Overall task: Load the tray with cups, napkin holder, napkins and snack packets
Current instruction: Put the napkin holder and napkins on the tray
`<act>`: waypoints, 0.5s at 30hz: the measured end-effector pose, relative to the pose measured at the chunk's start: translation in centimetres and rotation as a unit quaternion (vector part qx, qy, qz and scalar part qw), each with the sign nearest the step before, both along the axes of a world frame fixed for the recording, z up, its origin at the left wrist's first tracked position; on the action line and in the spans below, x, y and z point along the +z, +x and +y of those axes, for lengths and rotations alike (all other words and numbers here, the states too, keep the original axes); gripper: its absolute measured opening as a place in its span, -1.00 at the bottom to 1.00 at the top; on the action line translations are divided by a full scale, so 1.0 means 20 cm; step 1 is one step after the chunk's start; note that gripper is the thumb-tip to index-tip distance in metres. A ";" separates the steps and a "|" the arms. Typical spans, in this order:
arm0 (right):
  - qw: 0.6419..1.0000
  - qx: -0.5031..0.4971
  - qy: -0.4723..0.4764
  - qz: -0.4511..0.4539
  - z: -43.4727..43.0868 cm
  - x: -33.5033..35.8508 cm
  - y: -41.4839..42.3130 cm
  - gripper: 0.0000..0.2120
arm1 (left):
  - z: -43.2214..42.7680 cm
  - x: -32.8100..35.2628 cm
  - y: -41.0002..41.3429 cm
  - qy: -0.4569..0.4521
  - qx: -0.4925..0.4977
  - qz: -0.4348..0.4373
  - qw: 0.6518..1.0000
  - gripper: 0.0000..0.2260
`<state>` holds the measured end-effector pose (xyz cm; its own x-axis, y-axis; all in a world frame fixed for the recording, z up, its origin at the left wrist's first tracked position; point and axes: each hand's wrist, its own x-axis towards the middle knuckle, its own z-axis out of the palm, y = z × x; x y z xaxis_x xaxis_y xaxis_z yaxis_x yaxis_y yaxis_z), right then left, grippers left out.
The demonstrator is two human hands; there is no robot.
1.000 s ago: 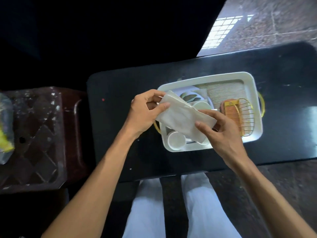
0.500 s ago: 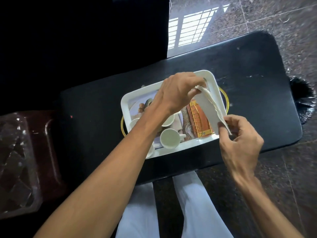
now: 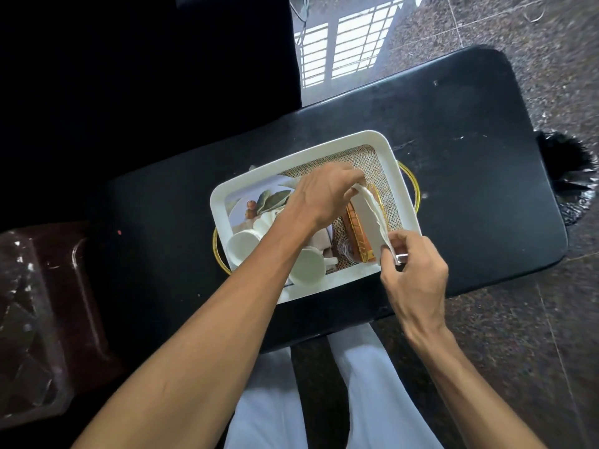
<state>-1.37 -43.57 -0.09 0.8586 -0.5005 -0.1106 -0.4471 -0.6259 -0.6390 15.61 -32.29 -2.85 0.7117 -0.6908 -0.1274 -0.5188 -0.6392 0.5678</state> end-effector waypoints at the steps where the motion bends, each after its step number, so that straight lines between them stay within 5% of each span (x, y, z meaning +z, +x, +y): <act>1: 1.000 0.002 0.003 0.000 0.00 -0.01 0.00 -0.79 | 0.00 -0.01 0.00 0.004 0.001 0.005 1.000 -0.90; 15: 1.000 0.006 0.009 0.017 0.01 0.02 0.04 -0.77 | 0.05 0.01 -0.02 0.016 0.027 0.045 0.998 -0.71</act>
<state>-0.65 -43.33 0.23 0.8604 -0.4874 -0.1486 -0.4612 -0.6207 -0.6340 15.20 -31.35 -2.63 0.7326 -0.6463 -0.2137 -0.4307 -0.6832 0.5897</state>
